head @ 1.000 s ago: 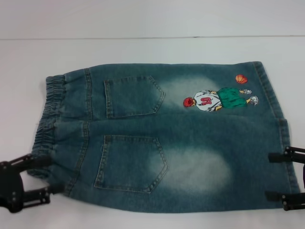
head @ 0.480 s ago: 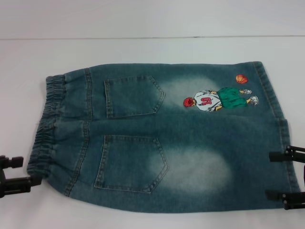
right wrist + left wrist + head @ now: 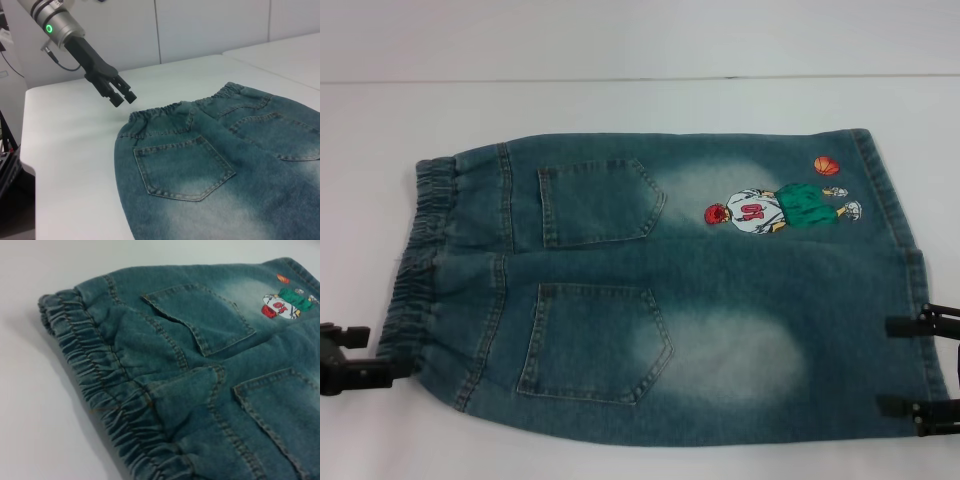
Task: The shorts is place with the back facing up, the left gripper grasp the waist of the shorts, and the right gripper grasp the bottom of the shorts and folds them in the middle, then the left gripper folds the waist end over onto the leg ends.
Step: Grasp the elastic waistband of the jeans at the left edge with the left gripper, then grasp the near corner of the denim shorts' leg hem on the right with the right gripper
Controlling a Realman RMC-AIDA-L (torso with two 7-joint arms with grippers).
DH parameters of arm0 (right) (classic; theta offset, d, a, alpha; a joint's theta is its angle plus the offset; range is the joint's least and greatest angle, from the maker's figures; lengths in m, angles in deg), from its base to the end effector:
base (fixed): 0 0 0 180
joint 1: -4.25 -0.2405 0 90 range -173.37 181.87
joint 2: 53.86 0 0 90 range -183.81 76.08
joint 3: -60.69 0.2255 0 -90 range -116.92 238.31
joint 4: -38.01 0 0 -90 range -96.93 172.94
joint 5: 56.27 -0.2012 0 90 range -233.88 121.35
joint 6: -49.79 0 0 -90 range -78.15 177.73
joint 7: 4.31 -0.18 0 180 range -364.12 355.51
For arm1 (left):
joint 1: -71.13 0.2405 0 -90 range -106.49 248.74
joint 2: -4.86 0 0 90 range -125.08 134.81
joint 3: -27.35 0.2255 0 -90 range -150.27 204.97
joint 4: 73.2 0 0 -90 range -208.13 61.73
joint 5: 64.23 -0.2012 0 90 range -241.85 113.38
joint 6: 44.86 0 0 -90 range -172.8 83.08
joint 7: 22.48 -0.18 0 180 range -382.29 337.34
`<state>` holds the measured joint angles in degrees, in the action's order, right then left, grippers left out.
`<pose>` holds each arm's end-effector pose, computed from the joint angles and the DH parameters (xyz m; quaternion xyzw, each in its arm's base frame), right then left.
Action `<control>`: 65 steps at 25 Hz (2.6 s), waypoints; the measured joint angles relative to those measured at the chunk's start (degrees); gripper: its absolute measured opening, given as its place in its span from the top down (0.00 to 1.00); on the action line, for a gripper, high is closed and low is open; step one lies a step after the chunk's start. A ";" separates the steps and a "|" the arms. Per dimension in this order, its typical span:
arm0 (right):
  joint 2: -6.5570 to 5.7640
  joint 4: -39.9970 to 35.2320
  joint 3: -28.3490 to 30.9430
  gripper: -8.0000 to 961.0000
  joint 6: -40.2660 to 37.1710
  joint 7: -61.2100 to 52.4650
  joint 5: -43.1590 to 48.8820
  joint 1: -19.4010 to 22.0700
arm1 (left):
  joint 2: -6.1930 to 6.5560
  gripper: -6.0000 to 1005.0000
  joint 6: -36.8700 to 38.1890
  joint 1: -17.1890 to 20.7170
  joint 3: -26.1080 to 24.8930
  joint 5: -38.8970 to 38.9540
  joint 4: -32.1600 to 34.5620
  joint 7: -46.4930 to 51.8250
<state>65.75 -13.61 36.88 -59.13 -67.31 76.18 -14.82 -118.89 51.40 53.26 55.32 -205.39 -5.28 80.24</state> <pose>0.2829 0.2368 0.0290 -0.9678 0.1363 0.1665 0.1309 -0.3139 0.2624 0.0469 -0.8794 -0.4243 -0.0526 0.2093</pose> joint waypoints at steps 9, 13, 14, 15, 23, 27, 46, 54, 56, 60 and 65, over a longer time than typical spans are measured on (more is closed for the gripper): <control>0.00 0.20 0.00 0.05 0.34 -0.02 0.19 0.14 | -0.03 0.20 -5.83 -0.57 4.88 -2.84 -1.51 3.27; 0.00 0.21 0.00 0.05 0.38 -0.01 0.12 0.26 | 0.02 0.20 -6.70 -0.72 4.94 -3.06 -1.59 3.68; 0.00 0.20 0.00 0.05 0.41 -0.01 0.06 0.27 | 0.01 0.20 -6.78 -0.79 4.94 -3.31 -1.59 3.78; 0.00 0.20 0.00 0.05 0.42 -0.01 0.02 0.27 | 0.00 0.20 -6.93 -0.93 4.95 -3.69 -1.60 3.88; 0.00 0.14 0.18 0.05 0.32 -0.02 -0.05 0.13 | 0.02 0.21 -7.20 -1.75 6.67 -4.49 -2.69 4.21; 0.00 0.17 0.18 0.05 0.13 -0.02 -0.15 0.10 | 0.12 0.22 -7.42 -2.69 8.39 -5.78 -3.27 5.36; 0.03 0.29 0.57 0.05 1.27 -0.01 -0.44 0.32 | 0.07 0.42 -6.74 -4.43 7.80 -7.38 -2.90 6.36; -0.01 0.29 0.71 0.05 1.96 -0.01 -0.44 0.14 | 0.09 0.66 -7.03 -4.53 7.37 -7.29 -2.66 6.73; 0.00 0.29 0.86 0.05 1.90 -0.01 -0.44 0.19 | 0.09 0.72 -7.08 -4.54 7.36 -7.28 -2.63 6.76; 0.00 0.29 2.09 0.05 1.53 -0.01 -0.53 0.32 | 0.10 0.79 -6.60 -4.81 7.42 -7.27 -2.61 6.77; -0.28 -1.94 3.60 0.05 0.31 -4.52 -0.27 0.58 | 0.21 0.84 -3.87 -5.58 6.88 -5.43 -1.88 7.36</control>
<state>65.48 -15.55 40.48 -58.82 -71.82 75.91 -14.24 -118.68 47.53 47.68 62.20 -210.82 -7.16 87.60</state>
